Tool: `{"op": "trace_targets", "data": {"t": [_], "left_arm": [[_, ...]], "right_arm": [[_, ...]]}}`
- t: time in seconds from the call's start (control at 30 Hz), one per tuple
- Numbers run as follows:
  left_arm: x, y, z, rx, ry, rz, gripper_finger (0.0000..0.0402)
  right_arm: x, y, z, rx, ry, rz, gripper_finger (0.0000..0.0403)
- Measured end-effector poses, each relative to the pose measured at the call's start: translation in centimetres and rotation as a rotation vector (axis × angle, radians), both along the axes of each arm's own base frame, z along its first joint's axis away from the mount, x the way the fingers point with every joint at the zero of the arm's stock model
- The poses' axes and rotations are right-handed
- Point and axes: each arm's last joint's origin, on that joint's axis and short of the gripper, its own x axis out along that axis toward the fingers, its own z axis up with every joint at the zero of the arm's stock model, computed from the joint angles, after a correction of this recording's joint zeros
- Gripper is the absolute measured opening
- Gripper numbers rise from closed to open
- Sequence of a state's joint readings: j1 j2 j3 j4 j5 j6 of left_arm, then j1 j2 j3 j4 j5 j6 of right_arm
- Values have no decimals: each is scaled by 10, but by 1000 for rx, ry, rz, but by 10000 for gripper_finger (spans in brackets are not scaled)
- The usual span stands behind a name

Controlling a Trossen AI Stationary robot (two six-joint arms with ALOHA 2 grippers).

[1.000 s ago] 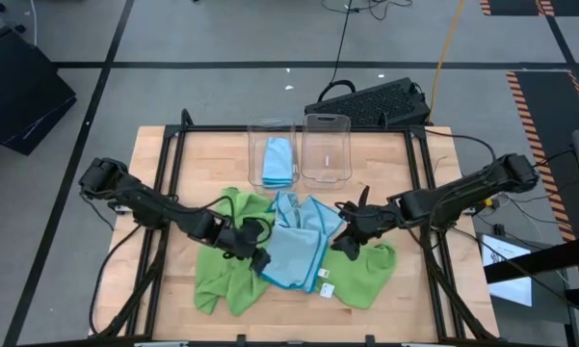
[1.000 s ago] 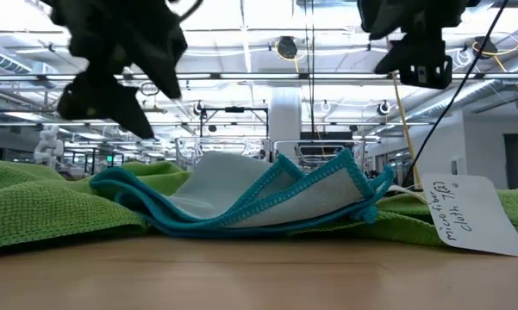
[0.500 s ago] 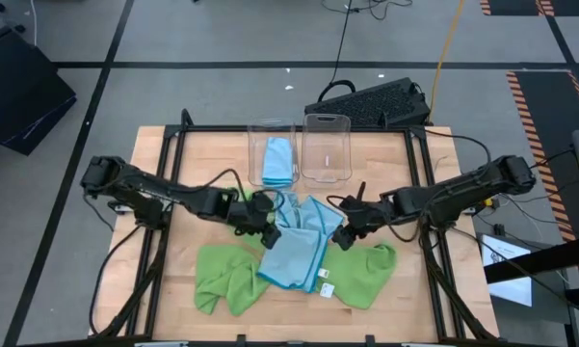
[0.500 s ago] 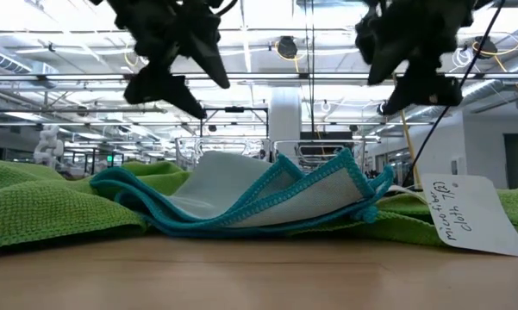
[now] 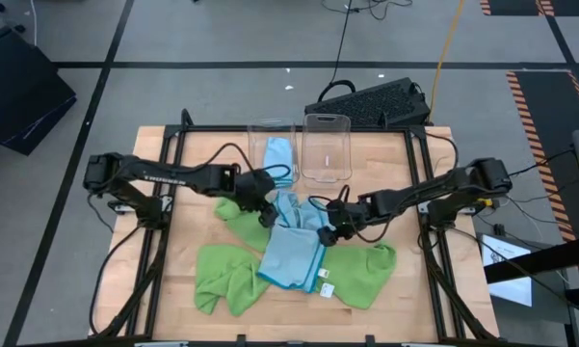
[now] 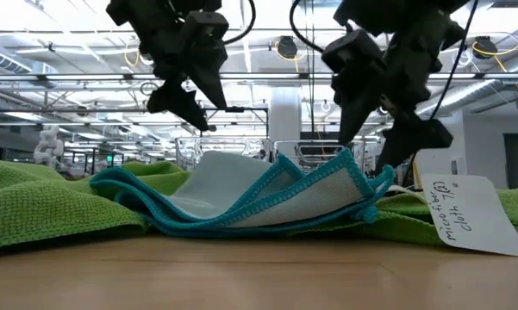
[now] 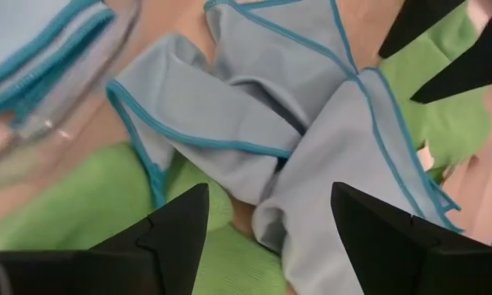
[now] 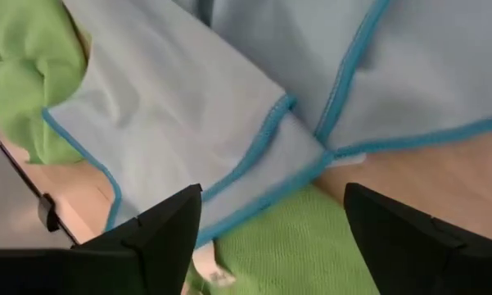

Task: Fold microfiber towels
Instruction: Fold the bottom blue microfiber towel

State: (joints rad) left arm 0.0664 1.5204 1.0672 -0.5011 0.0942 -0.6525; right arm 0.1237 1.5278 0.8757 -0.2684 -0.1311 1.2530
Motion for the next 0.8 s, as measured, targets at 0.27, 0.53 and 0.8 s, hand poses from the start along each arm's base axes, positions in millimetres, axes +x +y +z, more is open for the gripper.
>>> {"op": "trace_targets", "data": {"t": [0.27,0.53,0.8], "left_arm": [[-6,13,-2,-5,31,-131,257],[-15,7,-7,-1,122,-253,257],[-14,1,-7,-16,126,-247,257]], "right_arm": [[21,-9,-20,58,-60,-50,274],[22,-14,-21,78,-52,-64,229],[8,-30,0,38,-55,-62,220]]}}
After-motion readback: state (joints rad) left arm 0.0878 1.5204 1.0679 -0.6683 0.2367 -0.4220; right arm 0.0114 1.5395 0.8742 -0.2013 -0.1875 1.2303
